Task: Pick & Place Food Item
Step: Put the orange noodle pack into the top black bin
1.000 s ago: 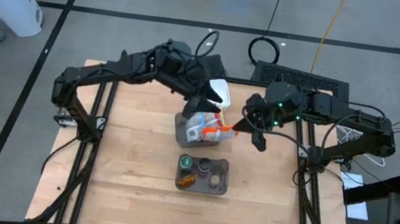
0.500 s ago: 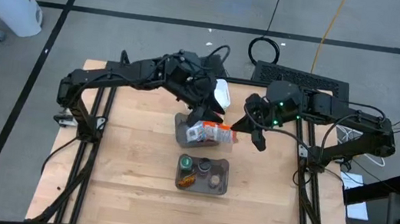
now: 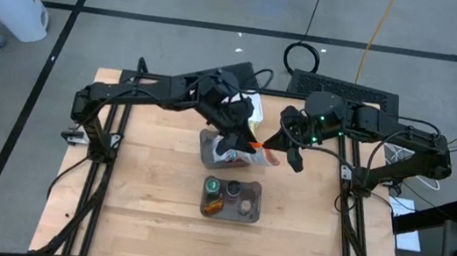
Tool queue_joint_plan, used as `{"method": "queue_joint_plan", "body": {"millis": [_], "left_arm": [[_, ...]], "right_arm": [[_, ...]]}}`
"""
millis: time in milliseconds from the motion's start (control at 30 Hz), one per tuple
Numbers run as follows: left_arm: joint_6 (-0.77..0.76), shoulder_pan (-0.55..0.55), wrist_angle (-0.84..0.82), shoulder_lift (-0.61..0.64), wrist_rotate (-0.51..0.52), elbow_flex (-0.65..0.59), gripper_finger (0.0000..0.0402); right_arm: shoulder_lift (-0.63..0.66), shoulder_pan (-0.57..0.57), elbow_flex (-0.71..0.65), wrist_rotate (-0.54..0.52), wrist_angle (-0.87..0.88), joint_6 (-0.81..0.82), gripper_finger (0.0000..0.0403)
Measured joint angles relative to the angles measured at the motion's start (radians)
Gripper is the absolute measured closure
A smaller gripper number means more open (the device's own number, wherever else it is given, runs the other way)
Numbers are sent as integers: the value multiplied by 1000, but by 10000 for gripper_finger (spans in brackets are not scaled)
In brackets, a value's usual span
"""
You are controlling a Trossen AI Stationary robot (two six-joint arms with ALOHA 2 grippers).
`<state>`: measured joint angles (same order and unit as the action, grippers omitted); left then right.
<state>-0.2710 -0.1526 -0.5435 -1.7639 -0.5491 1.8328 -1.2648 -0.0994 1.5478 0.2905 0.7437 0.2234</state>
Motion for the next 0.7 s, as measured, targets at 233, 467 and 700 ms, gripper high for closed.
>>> {"method": "queue_joint_plan", "body": {"millis": [233,467,700], "left_arm": [[-11,-1,-13,-1,4,0,270],[8,-1,-14,-1,-1,0,364],[64,-1,-14,-1,-1,0,396]], "right_arm": [[0,0,0,0,0,0,403],[0,0,0,0,1,0,403],[0,0,0,1,1,0,403]]}}
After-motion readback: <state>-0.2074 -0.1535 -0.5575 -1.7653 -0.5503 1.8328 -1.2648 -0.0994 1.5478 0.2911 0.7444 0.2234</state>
